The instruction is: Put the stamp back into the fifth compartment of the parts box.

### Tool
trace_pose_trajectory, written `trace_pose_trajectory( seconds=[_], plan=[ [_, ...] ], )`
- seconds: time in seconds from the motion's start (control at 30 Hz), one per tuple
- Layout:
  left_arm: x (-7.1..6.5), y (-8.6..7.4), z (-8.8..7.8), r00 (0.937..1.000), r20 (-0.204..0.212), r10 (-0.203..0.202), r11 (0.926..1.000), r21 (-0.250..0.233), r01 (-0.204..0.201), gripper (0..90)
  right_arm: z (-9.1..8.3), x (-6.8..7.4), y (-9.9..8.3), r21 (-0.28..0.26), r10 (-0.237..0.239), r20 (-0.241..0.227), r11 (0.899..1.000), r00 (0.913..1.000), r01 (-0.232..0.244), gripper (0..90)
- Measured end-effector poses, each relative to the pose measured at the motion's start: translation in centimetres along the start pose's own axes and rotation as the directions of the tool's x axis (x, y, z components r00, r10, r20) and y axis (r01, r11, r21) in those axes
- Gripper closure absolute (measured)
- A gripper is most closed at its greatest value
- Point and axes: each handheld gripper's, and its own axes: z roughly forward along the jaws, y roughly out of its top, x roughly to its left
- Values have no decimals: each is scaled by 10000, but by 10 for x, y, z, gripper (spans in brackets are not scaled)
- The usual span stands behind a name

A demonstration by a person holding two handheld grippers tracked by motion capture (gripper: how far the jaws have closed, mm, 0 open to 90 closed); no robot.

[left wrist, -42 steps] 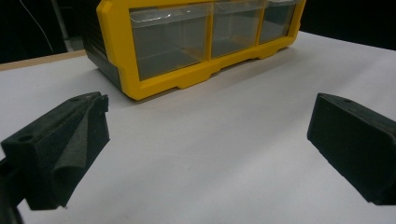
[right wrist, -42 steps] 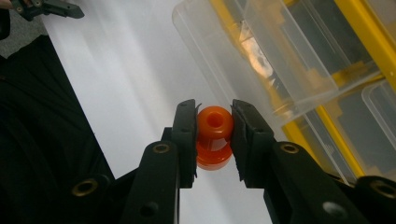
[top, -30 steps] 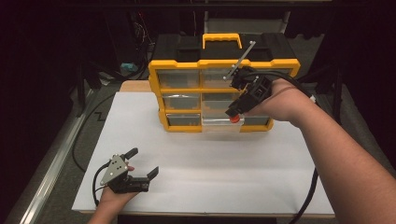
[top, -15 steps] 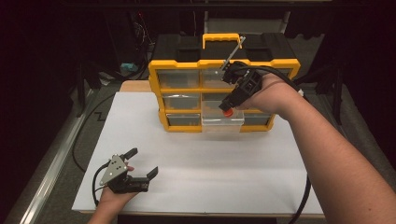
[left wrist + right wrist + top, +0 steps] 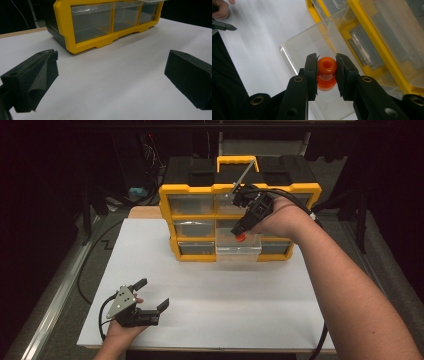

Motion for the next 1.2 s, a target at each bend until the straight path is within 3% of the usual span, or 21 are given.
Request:
trace_pose_trajectory(
  seconds=[0.6,1.2],
  plan=[
    [0,0,0,10000,33,20,10000,6,-20,3,23,-3,-4,214,21,23,9998,10000,-22,734],
    [0,0,0,10000,31,36,10000,5,-36,3,26,-4,-9,127,129,33,9998,9999,-129,733]
  ],
)
